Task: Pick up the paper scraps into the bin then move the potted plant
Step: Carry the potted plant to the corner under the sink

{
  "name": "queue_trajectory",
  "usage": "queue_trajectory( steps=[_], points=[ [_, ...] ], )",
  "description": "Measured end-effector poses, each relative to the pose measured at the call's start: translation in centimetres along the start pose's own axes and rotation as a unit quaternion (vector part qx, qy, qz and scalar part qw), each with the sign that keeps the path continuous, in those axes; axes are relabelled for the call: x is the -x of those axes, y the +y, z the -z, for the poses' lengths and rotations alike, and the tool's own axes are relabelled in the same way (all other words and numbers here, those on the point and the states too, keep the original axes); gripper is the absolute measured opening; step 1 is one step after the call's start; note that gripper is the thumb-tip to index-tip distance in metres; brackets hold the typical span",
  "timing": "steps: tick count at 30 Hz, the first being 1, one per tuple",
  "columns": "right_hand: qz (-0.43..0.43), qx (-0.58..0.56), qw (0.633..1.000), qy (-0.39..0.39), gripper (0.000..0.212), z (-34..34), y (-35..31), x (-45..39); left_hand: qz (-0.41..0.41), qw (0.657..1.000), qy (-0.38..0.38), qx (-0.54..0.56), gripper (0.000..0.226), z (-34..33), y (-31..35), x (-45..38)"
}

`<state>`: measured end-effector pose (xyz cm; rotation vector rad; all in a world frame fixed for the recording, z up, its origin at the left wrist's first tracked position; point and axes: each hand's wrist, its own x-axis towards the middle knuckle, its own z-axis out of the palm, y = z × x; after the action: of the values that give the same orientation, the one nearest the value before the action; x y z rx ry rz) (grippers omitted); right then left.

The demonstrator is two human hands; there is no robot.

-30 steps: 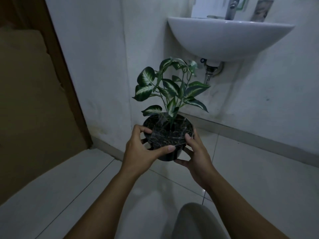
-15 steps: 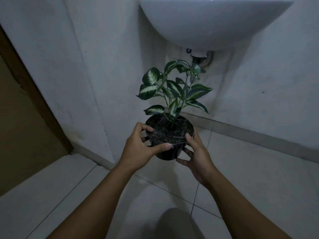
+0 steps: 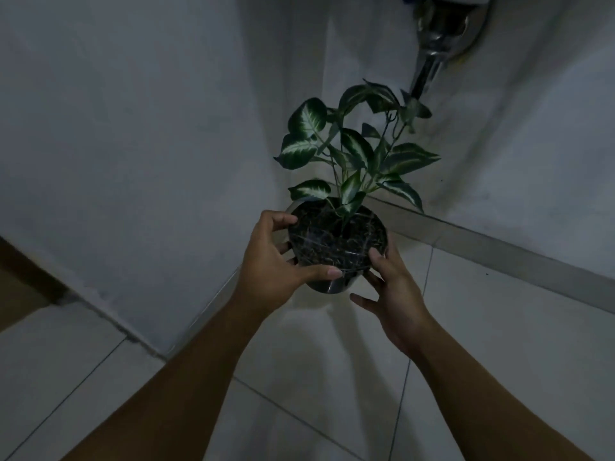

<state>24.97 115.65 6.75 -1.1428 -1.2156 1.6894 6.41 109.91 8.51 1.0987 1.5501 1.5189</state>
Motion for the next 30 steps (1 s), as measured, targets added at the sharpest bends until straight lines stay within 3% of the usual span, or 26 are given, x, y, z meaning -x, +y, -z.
queue_trajectory(
  steps=[14,23,30],
  points=[
    [-0.030,0.009,0.999,-0.018,0.047,2.7,8.8,-21.2,0.029,0.998,0.055,0.005,0.067,-4.5,-16.3,-16.1],
    [-0.029,0.036,0.998,-0.038,0.051,3.2,10.6,-28.2,0.040,0.994,0.047,-0.086,0.057,-5.6,-20.5,-21.3],
    [-0.068,0.011,0.996,-0.061,0.050,3.0,10.8,-30.7,0.056,0.993,0.037,-0.096,0.060,-5.3,-22.4,-24.0]
  ],
)
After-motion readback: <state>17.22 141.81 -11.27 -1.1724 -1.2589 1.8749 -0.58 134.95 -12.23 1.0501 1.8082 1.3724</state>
